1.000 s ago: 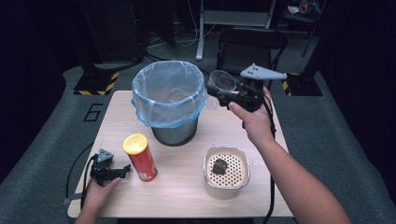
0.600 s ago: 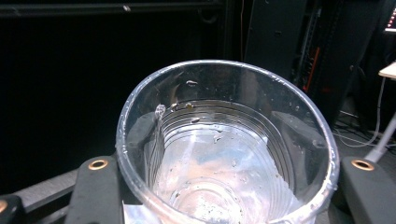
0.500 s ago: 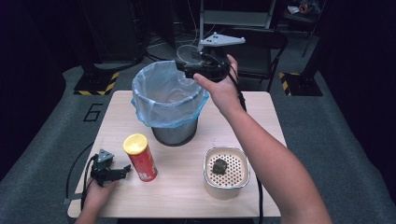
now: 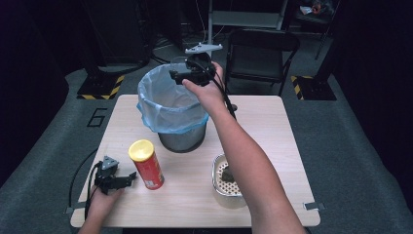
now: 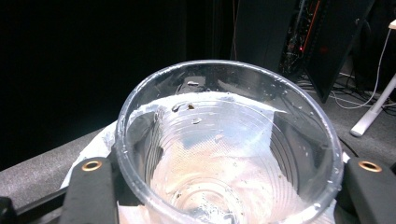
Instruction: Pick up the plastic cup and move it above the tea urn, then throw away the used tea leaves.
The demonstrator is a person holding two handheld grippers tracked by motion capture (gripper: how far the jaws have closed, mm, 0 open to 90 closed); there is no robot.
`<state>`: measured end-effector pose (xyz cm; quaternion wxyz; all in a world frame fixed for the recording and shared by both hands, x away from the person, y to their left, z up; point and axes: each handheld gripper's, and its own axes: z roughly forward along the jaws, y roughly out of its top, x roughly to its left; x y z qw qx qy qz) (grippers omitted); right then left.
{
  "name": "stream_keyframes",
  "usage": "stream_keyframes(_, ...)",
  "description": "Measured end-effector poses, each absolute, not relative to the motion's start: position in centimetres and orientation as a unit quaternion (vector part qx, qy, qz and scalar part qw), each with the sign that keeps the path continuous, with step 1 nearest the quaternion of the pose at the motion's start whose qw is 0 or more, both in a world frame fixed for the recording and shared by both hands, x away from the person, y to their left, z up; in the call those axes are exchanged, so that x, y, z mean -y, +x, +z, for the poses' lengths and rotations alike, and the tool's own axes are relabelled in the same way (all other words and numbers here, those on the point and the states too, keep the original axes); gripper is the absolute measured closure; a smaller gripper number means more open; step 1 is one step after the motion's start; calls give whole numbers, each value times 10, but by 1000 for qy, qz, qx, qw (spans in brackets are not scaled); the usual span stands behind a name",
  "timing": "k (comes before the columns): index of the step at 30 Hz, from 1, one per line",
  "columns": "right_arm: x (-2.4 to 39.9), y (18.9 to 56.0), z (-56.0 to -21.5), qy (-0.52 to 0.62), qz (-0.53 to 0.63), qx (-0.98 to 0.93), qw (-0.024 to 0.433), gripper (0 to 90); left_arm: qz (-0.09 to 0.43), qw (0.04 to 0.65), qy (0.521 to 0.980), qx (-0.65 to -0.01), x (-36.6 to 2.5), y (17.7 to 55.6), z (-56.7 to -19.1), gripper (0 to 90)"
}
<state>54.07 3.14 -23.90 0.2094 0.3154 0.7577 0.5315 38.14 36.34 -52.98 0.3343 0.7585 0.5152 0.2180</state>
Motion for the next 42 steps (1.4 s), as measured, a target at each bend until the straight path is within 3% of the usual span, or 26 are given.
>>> stream_keyframes(8,-37,546,-245,330,527,-756,205,280,218,335,758,-516,-363,381,-530,113)
stream_keyframes(10,-40,545,-246,332,527,-757,200,115,217,335,758,-516,-363,381,-530,113)
stream_keyframes(14,-39,545,-251,332,519,-763,195,11,215,334,757,-518,-363,380,-530,113)
stream_keyframes(28,-6,532,-245,328,529,-756,202,85,219,335,757,-517,-362,379,-530,109)
stream_keyframes(29,1,525,-244,322,538,-751,205,145,216,335,756,-519,-361,378,-530,109)
stream_keyframes(33,14,511,-245,312,530,-755,228,184,222,333,754,-522,-360,377,-530,115)
stream_keyframes(42,56,470,-270,288,521,-769,231,226,197,338,754,-527,-361,375,-525,143)
